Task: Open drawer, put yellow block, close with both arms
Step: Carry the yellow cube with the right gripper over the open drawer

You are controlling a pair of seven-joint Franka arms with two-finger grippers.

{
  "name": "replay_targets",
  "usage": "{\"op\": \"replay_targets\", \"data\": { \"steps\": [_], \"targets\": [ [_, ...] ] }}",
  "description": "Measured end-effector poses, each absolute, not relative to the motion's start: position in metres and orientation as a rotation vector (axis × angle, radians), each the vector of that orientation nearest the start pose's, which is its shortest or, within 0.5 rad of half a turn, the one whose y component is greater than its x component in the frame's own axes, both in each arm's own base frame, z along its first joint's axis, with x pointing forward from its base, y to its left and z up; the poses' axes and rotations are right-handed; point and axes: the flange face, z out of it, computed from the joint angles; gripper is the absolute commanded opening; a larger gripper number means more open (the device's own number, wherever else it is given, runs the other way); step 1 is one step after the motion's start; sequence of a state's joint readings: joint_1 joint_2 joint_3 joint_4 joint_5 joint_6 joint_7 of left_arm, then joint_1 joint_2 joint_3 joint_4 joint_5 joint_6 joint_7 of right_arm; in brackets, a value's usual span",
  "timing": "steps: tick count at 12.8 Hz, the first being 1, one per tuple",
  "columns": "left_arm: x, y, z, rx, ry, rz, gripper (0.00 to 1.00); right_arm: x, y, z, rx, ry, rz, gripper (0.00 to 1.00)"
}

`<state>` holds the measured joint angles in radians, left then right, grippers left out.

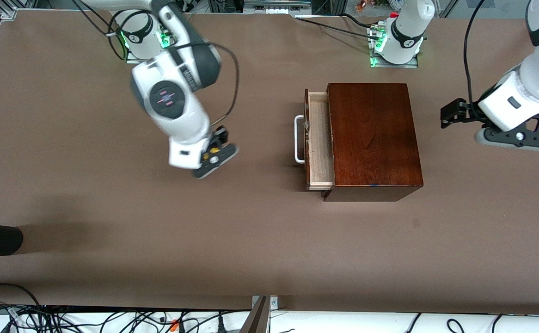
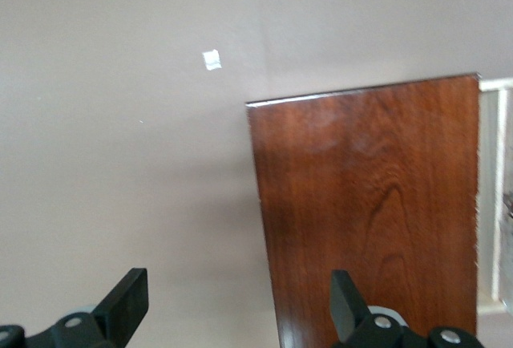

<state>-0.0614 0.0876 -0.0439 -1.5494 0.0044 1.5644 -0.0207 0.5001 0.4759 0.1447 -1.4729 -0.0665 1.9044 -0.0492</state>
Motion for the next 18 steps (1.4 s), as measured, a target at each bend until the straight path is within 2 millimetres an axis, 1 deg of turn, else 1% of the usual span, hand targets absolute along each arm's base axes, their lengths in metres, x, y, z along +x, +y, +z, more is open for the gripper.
{"op": "replay_targets", "data": {
  "steps": [1,2,4,5,6,7,8,9,11,14,18],
  "targets": [
    [0.57,-0.053,0.581,-3.136,0.116,0.066,1.0,0.547,0.426,0.405,-2.944,-1.151,0.034,0.54],
    [0.566,-0.052,0.578,-3.137,0.107,0.027,1.0,0.535,0.45,0.41,-2.921,-1.205,0.006,0.54],
    [0.56,-0.05,0.577,-3.14,0.074,-0.021,1.0,0.515,0.494,0.426,-2.857,-1.295,-0.071,0.54],
    [0.555,-0.05,0.58,-3.14,0.054,-0.023,1.0,0.5,0.518,0.436,-2.819,-1.345,-0.108,0.54],
    [0.551,-0.049,0.583,-3.14,0.047,-0.022,1.0,0.482,0.544,0.443,-2.779,-1.398,-0.137,0.54],
    [0.548,-0.047,0.587,-3.139,0.043,-0.014,1.0,0.463,0.566,0.446,-2.744,-1.454,-0.157,0.54],
    [0.546,-0.046,0.588,-3.139,0.041,-0.011,1.0,0.446,0.584,0.447,-2.713,-1.517,-0.177,0.54],
    [0.546,-0.045,0.589,-3.139,0.049,-0.006,1.0,0.435,0.596,0.447,-2.684,-1.577,-0.19,0.54],
    [0.545,-0.045,0.589,-3.138,0.099,-0.002,1.0,0.422,0.611,0.446,-2.624,-1.693,-0.215,0.53],
    [0.545,-0.045,0.59,-3.136,0.13,-0.004,1.0,0.42,0.625,0.439,-2.544,-1.856,-0.268,0.53],
    [0.545,-0.046,0.592,-3.136,0.135,-0.007,1.0,0.418,0.642,0.42,-2.476,-1.971,-0.304,0.53]
  ]
}}
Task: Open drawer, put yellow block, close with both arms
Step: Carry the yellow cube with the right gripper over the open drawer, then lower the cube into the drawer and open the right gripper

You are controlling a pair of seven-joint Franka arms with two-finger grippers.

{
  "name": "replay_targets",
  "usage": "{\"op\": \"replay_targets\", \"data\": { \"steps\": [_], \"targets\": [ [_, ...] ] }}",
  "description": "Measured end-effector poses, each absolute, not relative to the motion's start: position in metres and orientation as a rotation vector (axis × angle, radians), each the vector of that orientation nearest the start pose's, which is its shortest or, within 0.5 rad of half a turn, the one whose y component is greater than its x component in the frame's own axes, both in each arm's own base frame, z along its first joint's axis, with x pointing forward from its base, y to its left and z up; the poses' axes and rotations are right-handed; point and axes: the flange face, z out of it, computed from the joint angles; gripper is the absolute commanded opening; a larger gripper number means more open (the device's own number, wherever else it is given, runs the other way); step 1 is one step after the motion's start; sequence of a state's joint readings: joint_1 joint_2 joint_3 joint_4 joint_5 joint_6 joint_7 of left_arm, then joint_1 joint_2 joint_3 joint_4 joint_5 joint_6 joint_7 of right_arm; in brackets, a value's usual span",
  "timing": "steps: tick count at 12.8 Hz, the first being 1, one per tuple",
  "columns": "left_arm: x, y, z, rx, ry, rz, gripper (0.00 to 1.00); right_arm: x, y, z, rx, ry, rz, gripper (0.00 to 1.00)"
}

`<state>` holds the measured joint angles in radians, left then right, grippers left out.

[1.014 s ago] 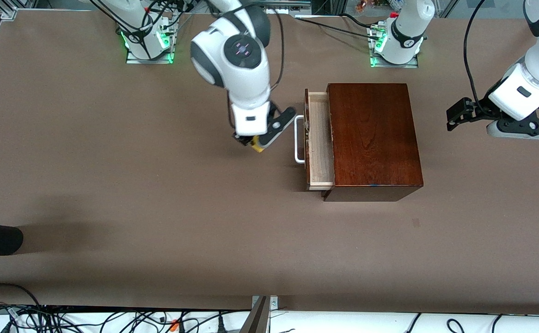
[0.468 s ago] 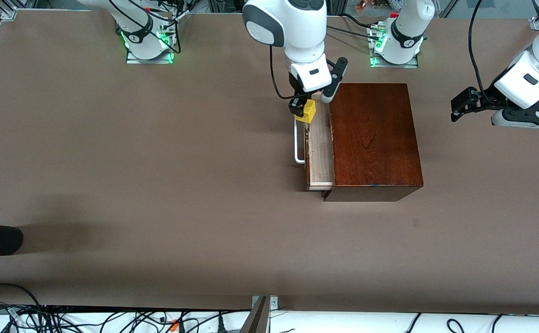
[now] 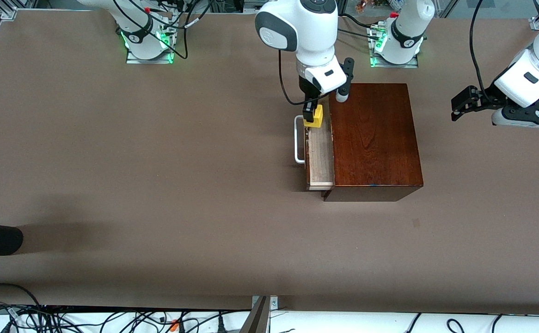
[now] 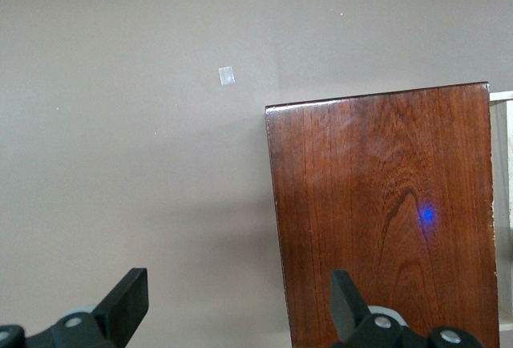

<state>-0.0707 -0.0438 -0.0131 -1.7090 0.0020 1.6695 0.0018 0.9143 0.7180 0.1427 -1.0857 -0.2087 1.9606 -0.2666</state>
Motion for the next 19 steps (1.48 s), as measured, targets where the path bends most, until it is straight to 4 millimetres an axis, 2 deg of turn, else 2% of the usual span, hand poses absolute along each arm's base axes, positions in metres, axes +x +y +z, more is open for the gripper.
{"op": "replay_targets", "data": {
  "steps": [4,9,14,19],
  "targets": [
    [0.545,-0.045,0.591,-3.136,0.137,0.0,1.0,0.419,0.653,0.393,-2.407,-2.049,-0.316,0.52],
    [0.543,-0.049,0.596,-3.135,0.15,0.006,1.0,0.416,0.659,0.393,-2.355,-2.107,-0.332,0.51],
    [0.543,-0.05,0.597,-3.135,0.156,0.005,1.0,0.411,0.666,0.365,-2.341,-2.144,-0.309,0.51],
    [0.543,-0.05,0.597,-3.135,0.158,0.007,1.0,0.413,0.665,0.358,-2.336,-2.163,-0.299,0.51]
  ]
}}
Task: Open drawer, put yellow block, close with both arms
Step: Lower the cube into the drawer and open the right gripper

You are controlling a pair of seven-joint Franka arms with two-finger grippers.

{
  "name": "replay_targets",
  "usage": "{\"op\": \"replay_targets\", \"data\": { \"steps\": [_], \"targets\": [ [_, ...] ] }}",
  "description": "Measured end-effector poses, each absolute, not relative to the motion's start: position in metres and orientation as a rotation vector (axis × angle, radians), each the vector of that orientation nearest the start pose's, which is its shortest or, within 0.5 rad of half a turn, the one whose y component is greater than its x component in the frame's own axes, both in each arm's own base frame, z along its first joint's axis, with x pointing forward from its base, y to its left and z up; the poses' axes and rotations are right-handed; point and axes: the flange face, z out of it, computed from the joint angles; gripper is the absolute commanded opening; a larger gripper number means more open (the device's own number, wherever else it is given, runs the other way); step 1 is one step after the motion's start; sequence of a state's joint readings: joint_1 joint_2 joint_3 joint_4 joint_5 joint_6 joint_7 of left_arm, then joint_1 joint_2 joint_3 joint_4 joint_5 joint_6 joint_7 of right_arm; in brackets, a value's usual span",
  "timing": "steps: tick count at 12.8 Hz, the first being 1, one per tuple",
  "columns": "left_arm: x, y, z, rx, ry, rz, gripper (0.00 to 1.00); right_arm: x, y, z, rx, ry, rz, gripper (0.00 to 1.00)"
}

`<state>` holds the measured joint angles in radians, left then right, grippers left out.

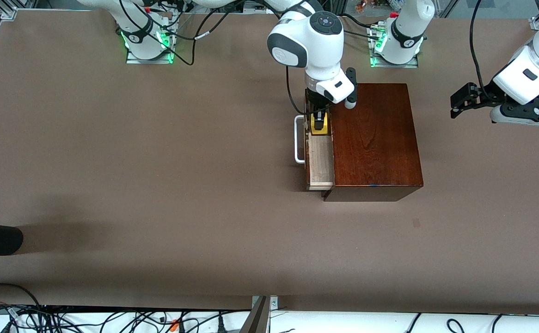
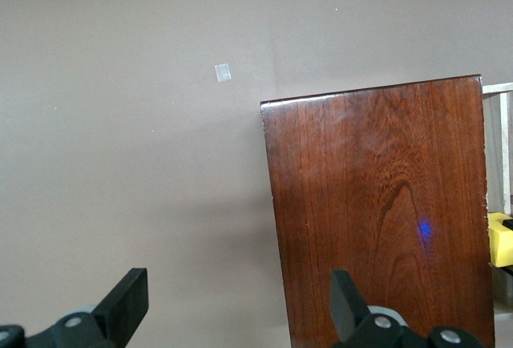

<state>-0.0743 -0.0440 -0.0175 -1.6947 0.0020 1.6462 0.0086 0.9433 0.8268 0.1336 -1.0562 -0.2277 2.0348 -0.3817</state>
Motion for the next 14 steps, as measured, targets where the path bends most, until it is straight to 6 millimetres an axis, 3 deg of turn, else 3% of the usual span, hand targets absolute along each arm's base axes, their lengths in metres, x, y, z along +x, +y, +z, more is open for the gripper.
{"op": "replay_targets", "data": {
  "steps": [4,6,7,8,14],
  "targets": [
    [0.543,-0.05,0.597,-3.135,0.158,0.007,1.0,0.416,0.666,0.345,-2.325,-2.176,-0.3,0.51],
    [0.543,-0.05,0.597,-3.135,0.159,0.007,1.0,0.416,0.666,0.344,-2.321,-2.181,-0.299,0.56],
    [0.543,-0.05,0.597,-3.135,0.159,0.007,1.0,0.416,0.666,0.343,-2.32,-2.182,-0.299,0.65],
    [0.543,-0.05,0.597,-3.135,0.159,0.007,1.0,0.416,0.666,0.343,-2.32,-2.182,-0.3,1.0],
    [0.543,-0.05,0.597,-3.135,0.159,0.007,1.0,0.425,0.661,0.344,-2.342,-2.178,-0.303,1.0]
  ]
}}
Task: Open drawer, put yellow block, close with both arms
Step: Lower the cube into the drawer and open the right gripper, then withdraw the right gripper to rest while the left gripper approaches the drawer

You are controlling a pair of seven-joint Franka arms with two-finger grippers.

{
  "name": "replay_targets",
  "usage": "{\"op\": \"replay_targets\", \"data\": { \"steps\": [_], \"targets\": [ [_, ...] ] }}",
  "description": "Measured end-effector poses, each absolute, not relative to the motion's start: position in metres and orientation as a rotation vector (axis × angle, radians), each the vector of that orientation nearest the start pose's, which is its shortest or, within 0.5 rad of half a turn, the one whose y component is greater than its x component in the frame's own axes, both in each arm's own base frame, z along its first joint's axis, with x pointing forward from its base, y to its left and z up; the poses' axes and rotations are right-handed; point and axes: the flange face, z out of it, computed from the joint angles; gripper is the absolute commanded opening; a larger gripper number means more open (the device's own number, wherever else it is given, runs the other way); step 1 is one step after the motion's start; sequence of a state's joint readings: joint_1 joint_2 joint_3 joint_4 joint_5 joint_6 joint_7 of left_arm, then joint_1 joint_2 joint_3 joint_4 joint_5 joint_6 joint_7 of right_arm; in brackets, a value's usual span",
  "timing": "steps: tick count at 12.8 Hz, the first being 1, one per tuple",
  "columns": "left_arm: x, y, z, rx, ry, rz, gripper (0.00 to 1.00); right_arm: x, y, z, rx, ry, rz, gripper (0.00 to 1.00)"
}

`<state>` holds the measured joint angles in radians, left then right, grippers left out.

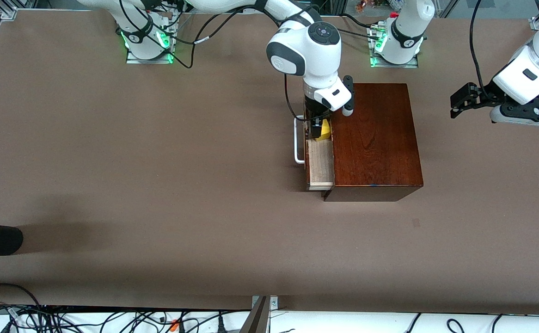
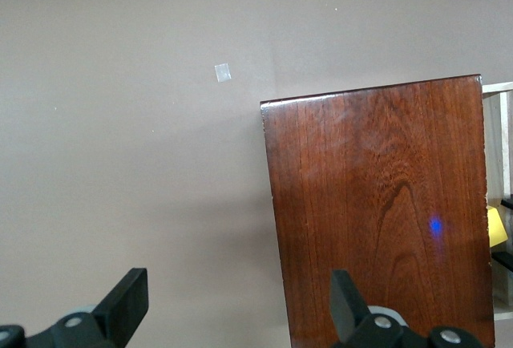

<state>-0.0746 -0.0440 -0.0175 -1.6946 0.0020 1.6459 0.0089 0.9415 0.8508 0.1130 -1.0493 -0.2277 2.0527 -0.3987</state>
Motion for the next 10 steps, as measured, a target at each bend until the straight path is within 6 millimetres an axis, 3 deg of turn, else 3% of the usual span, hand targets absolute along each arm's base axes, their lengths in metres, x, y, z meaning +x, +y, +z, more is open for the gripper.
{"op": "replay_targets", "data": {
  "steps": [2,4,7,10],
  "targets": [
    [0.543,-0.05,0.597,-3.135,0.159,0.007,1.0,0.424,0.66,0.344,-2.35,-2.181,-0.28,1.0],
    [0.543,-0.05,0.597,-3.135,0.159,0.009,1.0,0.425,0.658,0.36,-2.364,-2.162,-0.272,1.0],
    [0.542,-0.05,0.597,-3.134,0.159,0.018,1.0,0.432,0.641,0.428,-2.417,-2.047,-0.251,1.0],
    [0.542,-0.05,0.598,-3.134,0.16,0.018,1.0,0.46,0.581,0.515,-2.54,-1.887,-0.215,1.0]
  ]
}}
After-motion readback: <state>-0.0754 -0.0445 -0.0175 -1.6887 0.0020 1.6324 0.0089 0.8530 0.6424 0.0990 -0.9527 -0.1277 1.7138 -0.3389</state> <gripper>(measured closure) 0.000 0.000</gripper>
